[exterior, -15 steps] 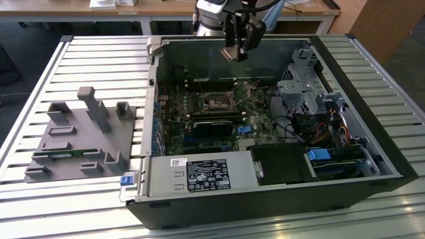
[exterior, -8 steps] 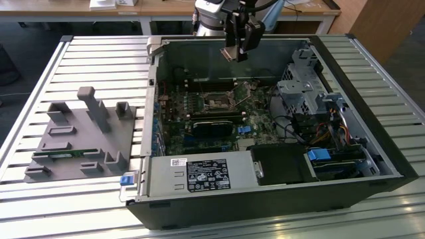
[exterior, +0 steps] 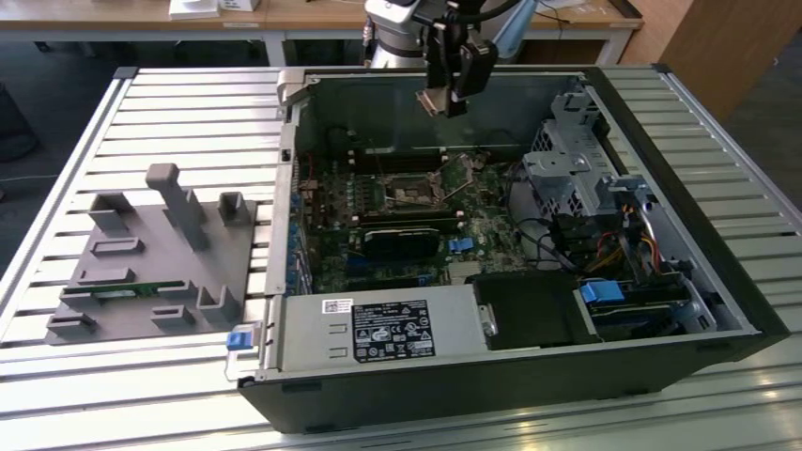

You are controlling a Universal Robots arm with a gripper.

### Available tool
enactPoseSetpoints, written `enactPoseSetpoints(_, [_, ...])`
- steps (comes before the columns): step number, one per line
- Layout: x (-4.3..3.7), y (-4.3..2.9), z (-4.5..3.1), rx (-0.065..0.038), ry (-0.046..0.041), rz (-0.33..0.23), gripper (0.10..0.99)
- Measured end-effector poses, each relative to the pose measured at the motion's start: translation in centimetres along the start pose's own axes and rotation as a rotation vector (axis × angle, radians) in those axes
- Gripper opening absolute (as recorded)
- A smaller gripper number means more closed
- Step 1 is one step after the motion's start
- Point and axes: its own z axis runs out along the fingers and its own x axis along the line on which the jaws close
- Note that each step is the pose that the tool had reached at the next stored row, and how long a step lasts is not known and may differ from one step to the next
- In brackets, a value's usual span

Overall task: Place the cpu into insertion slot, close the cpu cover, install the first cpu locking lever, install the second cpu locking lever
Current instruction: 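Place the cpu into insertion slot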

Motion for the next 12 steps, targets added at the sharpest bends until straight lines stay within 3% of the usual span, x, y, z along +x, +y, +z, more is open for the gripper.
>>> enactPoseSetpoints(12, [0.00, 0.00, 0.02, -0.001, -0.0060, 0.062, 0.541])
